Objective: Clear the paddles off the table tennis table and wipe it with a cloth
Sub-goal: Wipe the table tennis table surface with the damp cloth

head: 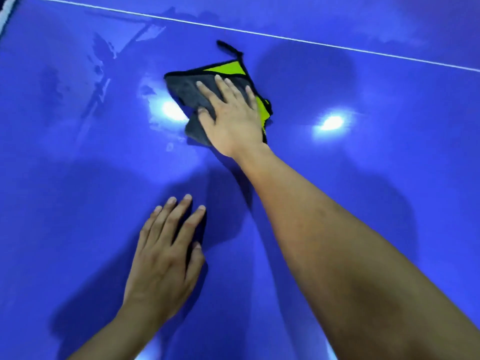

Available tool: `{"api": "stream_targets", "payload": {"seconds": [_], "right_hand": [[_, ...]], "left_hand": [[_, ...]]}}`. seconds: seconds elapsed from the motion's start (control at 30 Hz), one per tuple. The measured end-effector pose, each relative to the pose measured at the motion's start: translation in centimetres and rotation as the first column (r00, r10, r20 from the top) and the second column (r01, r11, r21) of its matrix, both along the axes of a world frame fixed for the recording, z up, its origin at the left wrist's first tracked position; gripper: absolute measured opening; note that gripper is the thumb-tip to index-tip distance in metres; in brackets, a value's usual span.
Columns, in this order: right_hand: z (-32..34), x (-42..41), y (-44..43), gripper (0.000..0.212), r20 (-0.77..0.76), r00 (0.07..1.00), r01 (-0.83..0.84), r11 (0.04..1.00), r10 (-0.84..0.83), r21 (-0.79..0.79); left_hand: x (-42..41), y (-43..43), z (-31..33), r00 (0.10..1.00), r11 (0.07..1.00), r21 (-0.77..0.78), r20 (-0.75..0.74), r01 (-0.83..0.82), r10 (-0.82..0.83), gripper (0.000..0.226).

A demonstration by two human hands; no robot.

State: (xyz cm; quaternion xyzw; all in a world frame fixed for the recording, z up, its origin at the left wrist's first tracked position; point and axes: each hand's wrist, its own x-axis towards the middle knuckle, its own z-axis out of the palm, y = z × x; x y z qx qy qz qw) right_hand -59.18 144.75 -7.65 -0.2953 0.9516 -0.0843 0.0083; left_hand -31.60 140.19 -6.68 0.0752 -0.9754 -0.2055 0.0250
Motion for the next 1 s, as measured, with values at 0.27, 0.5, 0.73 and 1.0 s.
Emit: {"api": "stream_targets", "payload": {"seconds": [0.27,0.5,0.73,1.0], "right_hand": [[0.7,0.1,24.2,0.064,-0.030,0.894,0.445,0.895,-0.447,-0.036],[0.6,1.7,28.2,0.067,0.025,0.788,0.615,0.788,-0.615,-0.025],[1.2,3.2,24.4,0.072,0.046,0.902,0.429,0.903,-0.428,-0.016],[0.3,13.1,0.8,0.059,-0.021,1.000,0.001,1.000,0.000,0.029]], "left_hand": [[-0.1,1.2,0.2,0.998,0.997,-0.050,0.010,-0.063,0.064,0.054],[0.4,1.2,0.3,0.999,0.998,-0.039,-0.018,-0.048,0.047,0.051],[3.9,-0.4,0.6,0.972,0.973,0.233,-0.228,-0.007,0.062,0.042],[15.1,-4.6,0.0,0.982,0.993,0.044,-0.148,-0.111,0.117,0.049]]}}
